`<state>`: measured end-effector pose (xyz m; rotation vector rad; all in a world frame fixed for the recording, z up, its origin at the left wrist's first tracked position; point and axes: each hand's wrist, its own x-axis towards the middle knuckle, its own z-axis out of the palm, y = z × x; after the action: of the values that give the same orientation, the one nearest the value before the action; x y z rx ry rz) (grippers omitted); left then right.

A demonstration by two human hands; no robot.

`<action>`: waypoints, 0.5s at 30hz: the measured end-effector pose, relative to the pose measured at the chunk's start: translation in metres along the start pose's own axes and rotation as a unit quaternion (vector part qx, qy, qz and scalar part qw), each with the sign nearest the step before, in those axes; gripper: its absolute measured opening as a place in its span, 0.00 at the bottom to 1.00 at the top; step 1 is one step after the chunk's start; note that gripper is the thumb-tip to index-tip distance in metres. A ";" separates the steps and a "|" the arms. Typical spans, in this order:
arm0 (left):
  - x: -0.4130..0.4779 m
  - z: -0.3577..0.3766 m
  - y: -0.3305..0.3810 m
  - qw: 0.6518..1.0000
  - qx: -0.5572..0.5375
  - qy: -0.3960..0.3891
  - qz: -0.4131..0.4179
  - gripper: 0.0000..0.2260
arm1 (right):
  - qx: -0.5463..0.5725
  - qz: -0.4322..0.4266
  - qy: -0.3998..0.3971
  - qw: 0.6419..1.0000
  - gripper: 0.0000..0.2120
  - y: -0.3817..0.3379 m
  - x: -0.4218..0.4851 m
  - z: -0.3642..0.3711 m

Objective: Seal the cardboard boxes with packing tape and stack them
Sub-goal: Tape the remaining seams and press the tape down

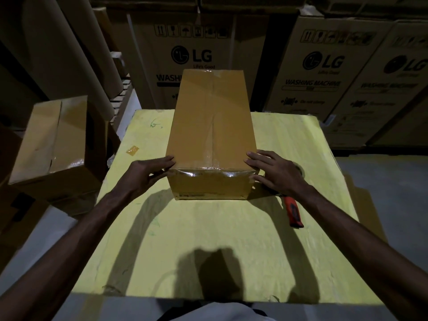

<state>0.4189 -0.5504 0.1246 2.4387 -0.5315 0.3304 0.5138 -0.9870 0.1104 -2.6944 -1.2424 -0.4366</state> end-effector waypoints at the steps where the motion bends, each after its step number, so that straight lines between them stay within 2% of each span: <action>1: -0.008 0.004 -0.003 0.999 0.029 0.012 0.029 0.20 | -0.008 -0.013 0.008 1.000 0.24 0.001 -0.001 0.003; 4: -0.022 0.012 -0.016 0.987 0.107 0.064 0.100 0.14 | -0.033 -0.080 0.049 0.995 0.18 0.002 -0.006 0.012; 7: -0.024 0.016 -0.020 0.971 0.164 0.089 0.150 0.14 | -0.061 -0.144 0.095 0.983 0.12 0.000 -0.008 0.009; 11: -0.023 0.011 -0.025 0.951 0.225 0.071 0.201 0.18 | -0.082 -0.186 0.100 0.974 0.11 0.004 -0.006 0.003; 15: -0.018 0.005 -0.039 0.925 0.274 0.026 0.263 0.23 | -0.100 -0.196 0.074 0.973 0.14 0.017 -0.006 0.005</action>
<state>0.4206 -0.5198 0.0945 2.7595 -1.2093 0.8639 0.5237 -1.0013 0.1038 -2.5030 -1.7725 -0.8356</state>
